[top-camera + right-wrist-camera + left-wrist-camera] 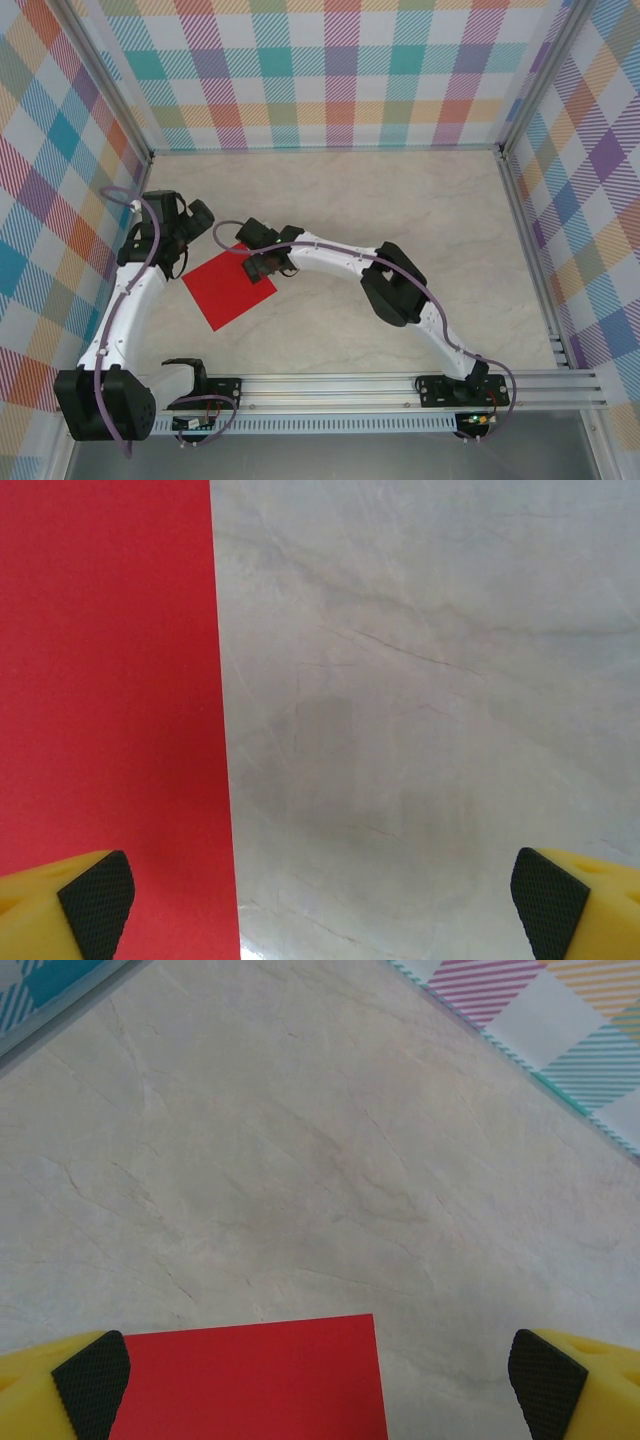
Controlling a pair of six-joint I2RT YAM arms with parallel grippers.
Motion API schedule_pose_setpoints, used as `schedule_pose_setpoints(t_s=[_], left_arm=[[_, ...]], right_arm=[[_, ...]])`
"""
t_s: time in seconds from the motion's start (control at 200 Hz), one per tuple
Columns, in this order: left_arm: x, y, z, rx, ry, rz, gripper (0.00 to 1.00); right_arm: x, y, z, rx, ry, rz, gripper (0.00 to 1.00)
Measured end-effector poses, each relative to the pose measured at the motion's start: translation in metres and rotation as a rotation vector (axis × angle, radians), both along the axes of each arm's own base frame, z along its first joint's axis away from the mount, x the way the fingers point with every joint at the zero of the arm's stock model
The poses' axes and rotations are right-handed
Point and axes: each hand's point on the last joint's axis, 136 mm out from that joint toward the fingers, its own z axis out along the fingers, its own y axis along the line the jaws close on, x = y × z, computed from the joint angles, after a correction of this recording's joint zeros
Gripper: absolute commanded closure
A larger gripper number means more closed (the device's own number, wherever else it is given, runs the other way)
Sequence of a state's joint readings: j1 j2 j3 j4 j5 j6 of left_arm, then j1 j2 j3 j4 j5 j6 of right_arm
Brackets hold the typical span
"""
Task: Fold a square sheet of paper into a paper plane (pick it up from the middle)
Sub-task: Move the square sheet of paper to the center of the table.
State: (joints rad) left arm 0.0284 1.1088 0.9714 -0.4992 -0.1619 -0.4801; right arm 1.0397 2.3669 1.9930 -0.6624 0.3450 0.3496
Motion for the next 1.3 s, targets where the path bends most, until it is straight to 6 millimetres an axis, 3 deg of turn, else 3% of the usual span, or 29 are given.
schedule_pose_setpoints(t_s=[0.19, 0.515, 0.645, 0.825, 0.955, 1.12, 1.3], left_arm=[[-0.004, 0.014, 0.004, -0.010, -0.019, 0.064, 0.00], [-0.007, 0.016, 0.000, -0.014, -0.007, 0.075, 0.00], [-0.007, 0.016, -0.001, -0.014, -0.006, 0.075, 0.00], [-0.007, 0.016, -0.001, -0.016, -0.006, 0.072, 0.00], [-0.006, 0.015, -0.001, -0.020, -0.006, 0.067, 0.00], [-0.006, 0.012, -0.001, -0.030, -0.006, 0.057, 0.00], [-0.005, 0.011, -0.003, -0.034, -0.001, 0.052, 0.00]], right_arm=[[-0.004, 0.002, -0.022, -0.076, 0.017, 0.031, 0.00], [-0.002, -0.007, -0.022, -0.110, -0.022, 0.079, 0.00], [-0.003, -0.045, -0.022, -0.145, -0.015, 0.063, 0.00], [0.017, -0.133, -0.022, -0.199, 0.015, -0.056, 0.00], [0.036, -0.184, -0.021, -0.210, 0.023, -0.161, 0.00], [0.045, -0.206, -0.017, -0.232, 0.044, -0.214, 0.00], [0.025, -0.188, -0.005, -0.138, 0.138, -0.211, 0.00]])
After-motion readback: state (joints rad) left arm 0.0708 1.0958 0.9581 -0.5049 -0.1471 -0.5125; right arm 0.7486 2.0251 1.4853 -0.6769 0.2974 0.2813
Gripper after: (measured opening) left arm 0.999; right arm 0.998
